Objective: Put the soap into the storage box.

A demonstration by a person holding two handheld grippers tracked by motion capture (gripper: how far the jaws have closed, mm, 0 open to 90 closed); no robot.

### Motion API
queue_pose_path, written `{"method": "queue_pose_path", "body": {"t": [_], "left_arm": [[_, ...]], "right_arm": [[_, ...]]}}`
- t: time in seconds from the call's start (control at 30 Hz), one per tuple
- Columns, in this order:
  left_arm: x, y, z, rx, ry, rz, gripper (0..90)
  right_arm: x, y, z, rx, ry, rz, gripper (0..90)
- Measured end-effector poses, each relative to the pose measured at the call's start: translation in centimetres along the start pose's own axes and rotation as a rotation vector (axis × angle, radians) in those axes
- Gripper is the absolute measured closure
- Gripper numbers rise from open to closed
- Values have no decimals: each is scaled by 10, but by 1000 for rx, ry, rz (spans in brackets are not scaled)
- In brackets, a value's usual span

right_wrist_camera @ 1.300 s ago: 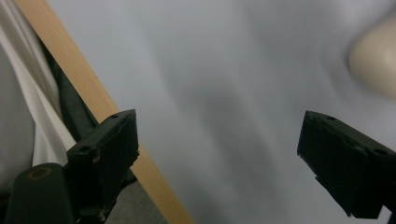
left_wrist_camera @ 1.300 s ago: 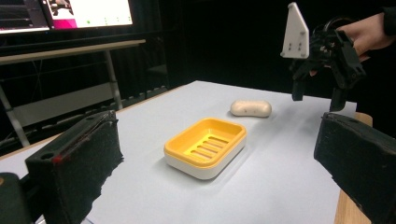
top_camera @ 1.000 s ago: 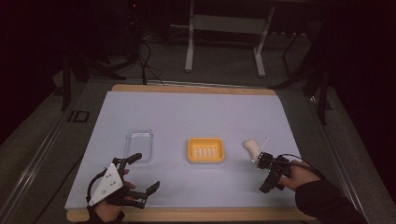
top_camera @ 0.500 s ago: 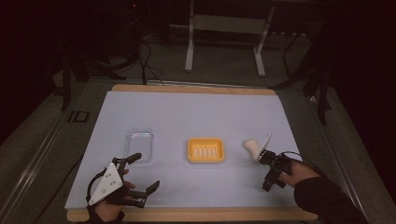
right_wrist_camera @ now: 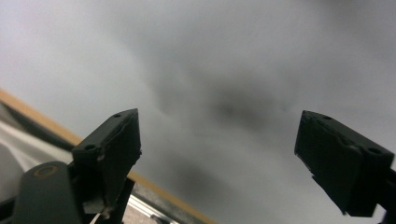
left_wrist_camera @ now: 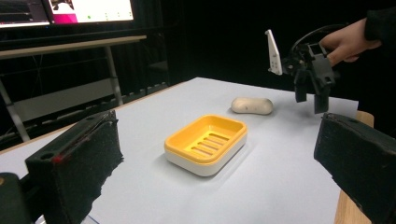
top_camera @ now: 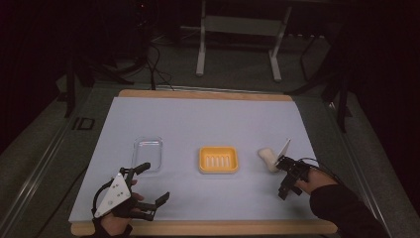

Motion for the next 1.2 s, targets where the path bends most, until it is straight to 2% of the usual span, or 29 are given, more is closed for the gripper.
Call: {"method": "queue_pose_path", "body": {"t": [0.1, 0.13, 0.23, 0.33, 0.37, 0.4, 0.43, 0.53, 0.57, 0.6, 0.7, 0.87, 1.03, 1.13, 1.2], "left_arm": [[0, 0, 0, 1, 0, 0, 8], [0, 0, 0, 2, 2, -1, 8], [0, 0, 0, 2, 4, 0, 8], [0, 0, 0, 2, 5, 2, 8], [0, 0, 0, 3, 4, 1, 8], [0, 0, 0, 3, 4, 1, 8], [0, 0, 0, 4, 4, 0, 8], [-1, 0, 0, 1, 4, 1, 8], [0, 0, 0, 1, 5, 1, 8], [0, 0, 0, 1, 5, 2, 8], [0, 0, 0, 2, 5, 4, 8], [0, 0, 0, 1, 4, 2, 8], [0, 0, 0, 3, 6, 3, 8], [0, 1, 0, 3, 4, 4, 8], [0, 1, 0, 3, 3, 4, 8]], "right_arm": [[2, 0, -4, 14, -7, -1, 135], [5, 1, -8, 39, -13, 1, 134], [7, 1, -13, 63, -18, -8, 135], [9, 0, -16, 71, -18, -3, 135], [12, 1, -22, 97, -28, 17, 135], [12, 1, -22, 97, -28, 17, 135], [15, 2, -26, 120, -48, 37, 135], [16, 4, -29, 137, -53, 33, 135], [18, 6, -34, 166, -73, 30, 135], [19, 7, -36, 177, -73, 28, 135], [19, 7, -38, 183, -76, 27, 136], [24, 10, -50, 206, -100, 39, 137], [24, 11, -62, 248, -92, 17, 144], [27, 12, -68, 274, -91, 31, 158], [30, 12, -71, 290, -86, 59, 159]]}}
Point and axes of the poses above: each handheld gripper's, and its own axes: y roughly backward along the jaws, z roughly out of its underside, x roughly to its right, the point moved 8 cm from there along -y, roughly forward along the jaws
